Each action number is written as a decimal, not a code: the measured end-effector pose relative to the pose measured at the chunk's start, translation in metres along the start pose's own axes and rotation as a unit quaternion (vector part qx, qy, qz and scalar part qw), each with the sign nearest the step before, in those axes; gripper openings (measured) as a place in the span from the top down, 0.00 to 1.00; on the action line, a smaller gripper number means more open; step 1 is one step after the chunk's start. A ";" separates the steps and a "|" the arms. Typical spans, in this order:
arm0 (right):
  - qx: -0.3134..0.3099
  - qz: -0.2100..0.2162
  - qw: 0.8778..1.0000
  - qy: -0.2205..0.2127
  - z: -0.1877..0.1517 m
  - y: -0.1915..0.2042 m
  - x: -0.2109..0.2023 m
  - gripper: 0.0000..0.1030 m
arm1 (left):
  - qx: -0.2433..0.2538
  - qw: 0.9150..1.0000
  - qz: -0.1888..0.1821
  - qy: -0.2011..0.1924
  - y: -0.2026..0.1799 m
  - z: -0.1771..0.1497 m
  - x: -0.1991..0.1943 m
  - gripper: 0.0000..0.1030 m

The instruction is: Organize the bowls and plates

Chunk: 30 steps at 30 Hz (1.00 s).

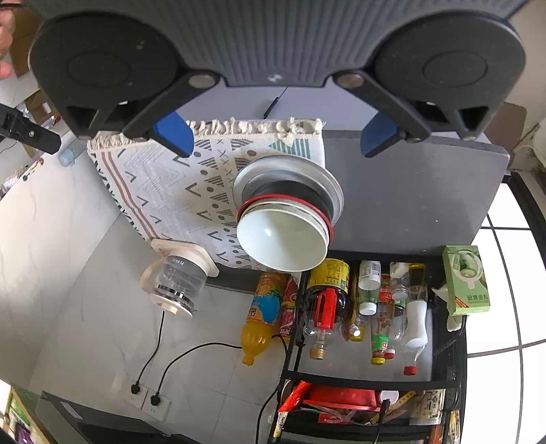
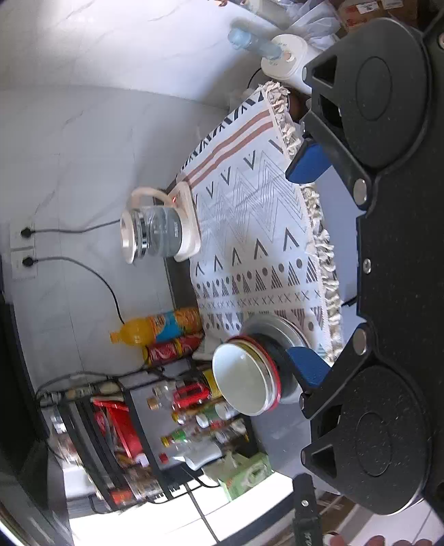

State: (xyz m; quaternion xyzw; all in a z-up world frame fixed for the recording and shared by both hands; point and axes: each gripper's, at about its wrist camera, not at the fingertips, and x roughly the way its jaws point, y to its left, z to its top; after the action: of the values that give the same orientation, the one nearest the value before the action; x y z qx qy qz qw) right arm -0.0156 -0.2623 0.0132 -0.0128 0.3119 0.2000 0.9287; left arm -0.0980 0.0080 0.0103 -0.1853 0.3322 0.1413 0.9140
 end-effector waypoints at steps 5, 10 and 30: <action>-0.001 -0.007 1.000 0.004 -0.011 0.003 -0.002 0.00 | 0.015 1.000 0.001 -0.002 -0.001 -0.009 -0.007 0.00; -0.008 -0.002 1.000 0.009 -0.018 0.006 -0.006 0.00 | 0.016 1.000 0.006 -0.001 0.000 -0.015 -0.012 0.00; -0.022 0.006 1.000 0.011 -0.016 0.019 0.002 0.00 | 0.029 1.000 0.002 -0.007 0.003 -0.008 -0.003 0.00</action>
State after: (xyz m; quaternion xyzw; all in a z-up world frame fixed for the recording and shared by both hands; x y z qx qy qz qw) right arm -0.0305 -0.2470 0.0015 -0.0339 0.3172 0.2124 0.9237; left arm -0.1062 0.0071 0.0057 -0.1574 0.3303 0.1343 0.9209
